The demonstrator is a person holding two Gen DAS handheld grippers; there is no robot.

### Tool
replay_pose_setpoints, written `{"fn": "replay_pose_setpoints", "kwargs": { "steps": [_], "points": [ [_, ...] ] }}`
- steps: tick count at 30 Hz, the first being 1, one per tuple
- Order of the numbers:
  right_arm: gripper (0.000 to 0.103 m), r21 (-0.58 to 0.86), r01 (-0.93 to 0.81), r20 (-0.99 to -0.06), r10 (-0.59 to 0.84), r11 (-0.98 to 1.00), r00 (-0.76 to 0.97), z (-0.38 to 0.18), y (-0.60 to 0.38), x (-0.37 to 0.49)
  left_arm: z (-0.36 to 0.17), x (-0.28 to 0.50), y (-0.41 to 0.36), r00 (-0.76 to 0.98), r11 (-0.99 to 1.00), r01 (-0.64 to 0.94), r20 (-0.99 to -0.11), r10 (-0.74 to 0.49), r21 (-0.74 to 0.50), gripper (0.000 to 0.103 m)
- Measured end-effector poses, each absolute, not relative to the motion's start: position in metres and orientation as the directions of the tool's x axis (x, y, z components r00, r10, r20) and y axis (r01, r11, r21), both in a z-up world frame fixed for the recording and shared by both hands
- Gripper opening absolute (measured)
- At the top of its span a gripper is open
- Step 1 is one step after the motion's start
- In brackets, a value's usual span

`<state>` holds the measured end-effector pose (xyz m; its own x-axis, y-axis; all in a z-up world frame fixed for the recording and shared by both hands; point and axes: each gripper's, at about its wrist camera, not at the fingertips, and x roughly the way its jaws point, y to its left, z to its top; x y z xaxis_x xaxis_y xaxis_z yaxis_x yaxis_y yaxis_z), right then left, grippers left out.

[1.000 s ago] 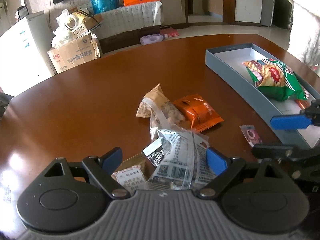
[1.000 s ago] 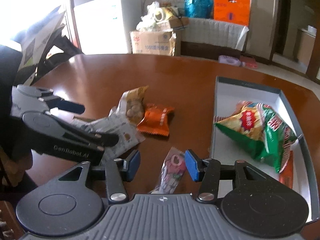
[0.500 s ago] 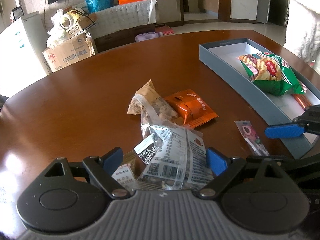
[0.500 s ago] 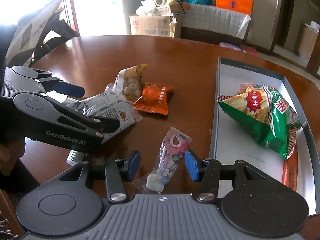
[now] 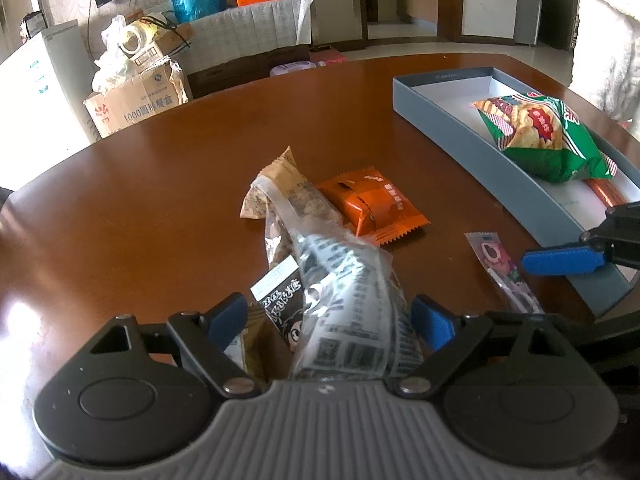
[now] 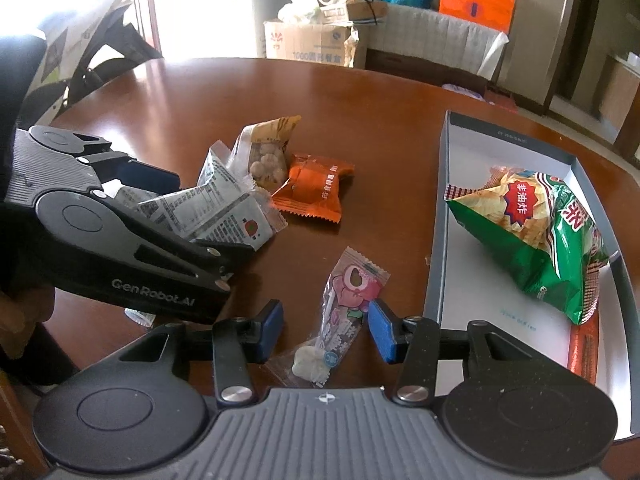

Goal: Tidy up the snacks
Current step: 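Close left tool on clear printed wrapper while right tool grasps pink candy stick, then carry clear wrapper with left tool while right tool carries pink candy over box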

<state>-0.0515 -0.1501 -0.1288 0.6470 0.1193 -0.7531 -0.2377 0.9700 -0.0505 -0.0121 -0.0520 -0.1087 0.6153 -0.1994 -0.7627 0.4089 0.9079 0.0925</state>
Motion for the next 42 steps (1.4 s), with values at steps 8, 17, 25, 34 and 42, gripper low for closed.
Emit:
{"fn": "replay_pose_setpoints", "kwargs": {
  "steps": [8, 17, 25, 34, 42],
  "points": [
    [0.036, -0.059, -0.251, -0.757, 0.120, 0.966, 0.642, -0.131, -0.149, -0.050, -0.110, -0.011, -0.051, 0.600, 0.906, 0.419, -0.766, -0.231, 0.056, 0.065],
    [0.022, -0.049, -0.251, -0.754, 0.129, 0.967, 0.644, -0.130, -0.150, -0.049, -0.107, -0.008, -0.047, 0.595, 0.909, 0.415, -0.767, -0.240, 0.038, 0.052],
    [0.013, -0.032, -0.233, -0.737, 0.134, 0.972, 0.662, -0.125, -0.152, -0.047, -0.100, -0.013, -0.047, 0.630, 0.905, 0.417, -0.743, -0.224, 0.080, 0.045],
    [0.012, 0.000, -0.213, -0.720, 0.148, 0.977, 0.678, -0.120, -0.155, -0.047, -0.089, -0.014, -0.041, 0.657, 0.910, 0.409, -0.715, -0.238, 0.073, 0.041],
    [0.012, 0.044, -0.186, -0.697, 0.163, 0.982, 0.698, -0.113, -0.160, -0.049, -0.079, -0.015, -0.035, 0.671, 0.916, 0.398, -0.696, -0.255, 0.049, 0.040]
  ]
}}
